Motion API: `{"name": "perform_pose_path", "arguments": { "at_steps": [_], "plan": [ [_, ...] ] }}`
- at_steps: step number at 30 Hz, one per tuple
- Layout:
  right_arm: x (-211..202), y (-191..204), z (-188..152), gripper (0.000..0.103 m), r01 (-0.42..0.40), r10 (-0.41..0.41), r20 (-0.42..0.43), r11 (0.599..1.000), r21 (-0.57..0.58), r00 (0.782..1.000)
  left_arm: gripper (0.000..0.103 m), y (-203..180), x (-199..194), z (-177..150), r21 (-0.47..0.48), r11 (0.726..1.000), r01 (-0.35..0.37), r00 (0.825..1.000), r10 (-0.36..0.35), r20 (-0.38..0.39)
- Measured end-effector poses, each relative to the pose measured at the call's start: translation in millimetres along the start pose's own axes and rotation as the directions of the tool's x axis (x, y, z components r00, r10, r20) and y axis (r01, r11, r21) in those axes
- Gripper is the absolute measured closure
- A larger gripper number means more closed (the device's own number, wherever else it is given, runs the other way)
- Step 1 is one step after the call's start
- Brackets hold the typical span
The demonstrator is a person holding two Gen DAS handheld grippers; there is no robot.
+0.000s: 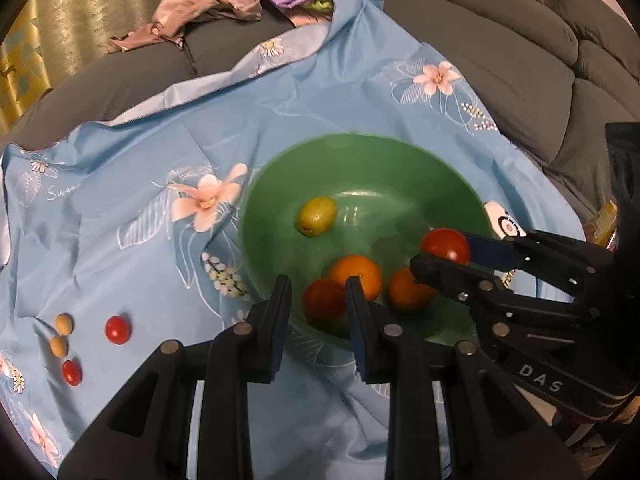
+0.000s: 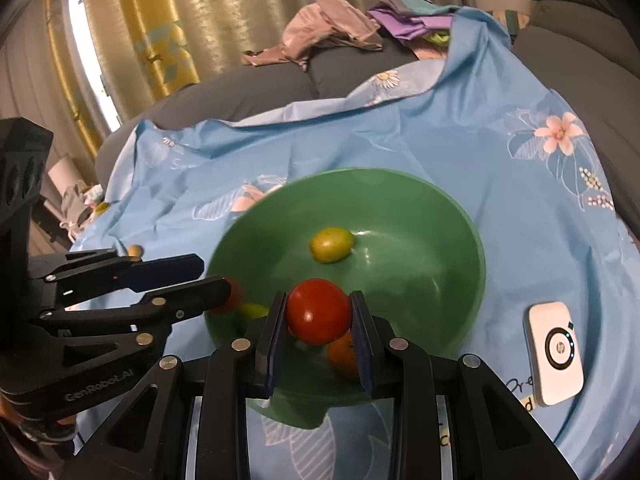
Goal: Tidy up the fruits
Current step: 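Carry both cherry tomatoes over the green bowl and release them, then withdraw both open tools from the bowl toward the remaining cherry tomatoes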
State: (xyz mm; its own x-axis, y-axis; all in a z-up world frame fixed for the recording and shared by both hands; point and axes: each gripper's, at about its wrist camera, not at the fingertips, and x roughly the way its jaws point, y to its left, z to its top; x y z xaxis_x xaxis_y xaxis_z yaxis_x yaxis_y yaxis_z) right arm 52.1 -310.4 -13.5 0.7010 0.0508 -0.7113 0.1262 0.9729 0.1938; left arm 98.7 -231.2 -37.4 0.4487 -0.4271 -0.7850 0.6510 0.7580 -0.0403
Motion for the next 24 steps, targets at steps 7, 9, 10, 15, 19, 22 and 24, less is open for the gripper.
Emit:
{"name": "perform_pose_path", "arguments": {
  "at_steps": [7, 9, 10, 15, 19, 22, 24],
  "plan": [
    [7.2, -9.4, -2.6, 0.071, 0.006, -0.005, -0.031, 0.999, 0.032, 1.000, 0.067, -2.2, 8.0, -2.2, 0.014, 1.000, -0.004, 1.000, 0.004, -0.022],
    [7.0, -11.0, -3.1, 0.071, 0.014, -0.013, -0.035, 0.999, 0.042, 0.999, 0.053, -2.5, 5.8, -3.4, 0.015, 1.000, -0.008, 1.000, 0.008, -0.017],
    [6.3, -11.3, -3.4, 0.070, 0.016, -0.014, -0.034, 0.999, 0.044, 0.999, 0.044, -2.4, 4.5, -4.1, 0.016, 1.000, -0.012, 1.000, 0.012, -0.016],
    [-0.2, -10.9, -4.3, 0.066, 0.032, -0.030, -0.029, 0.998, 0.056, 0.999, 0.039, 2.1, -5.7, -13.2, 0.001, 1.000, -0.026, 1.000, 0.026, -0.011],
    [-7.2, -7.1, -8.0, 0.066, 0.021, -0.020, -0.020, 0.998, 0.059, 1.000, 0.030, 17.1, -23.2, -32.6, -0.051, 0.998, -0.038, 0.999, 0.038, -0.006],
    [-12.0, -2.0, -12.5, 0.066, -0.008, 0.009, -0.016, 0.999, 0.053, 1.000, 0.029, 32.0, -35.3, -58.2, -0.095, 0.994, -0.061, 0.998, 0.060, -0.018],
    [-14.0, 3.6, -16.6, 0.066, -0.030, 0.031, -0.025, 0.999, 0.046, 0.999, 0.029, 43.8, -42.2, -75.1, -0.129, 0.988, -0.087, 0.996, 0.083, -0.031]
  ]
}}
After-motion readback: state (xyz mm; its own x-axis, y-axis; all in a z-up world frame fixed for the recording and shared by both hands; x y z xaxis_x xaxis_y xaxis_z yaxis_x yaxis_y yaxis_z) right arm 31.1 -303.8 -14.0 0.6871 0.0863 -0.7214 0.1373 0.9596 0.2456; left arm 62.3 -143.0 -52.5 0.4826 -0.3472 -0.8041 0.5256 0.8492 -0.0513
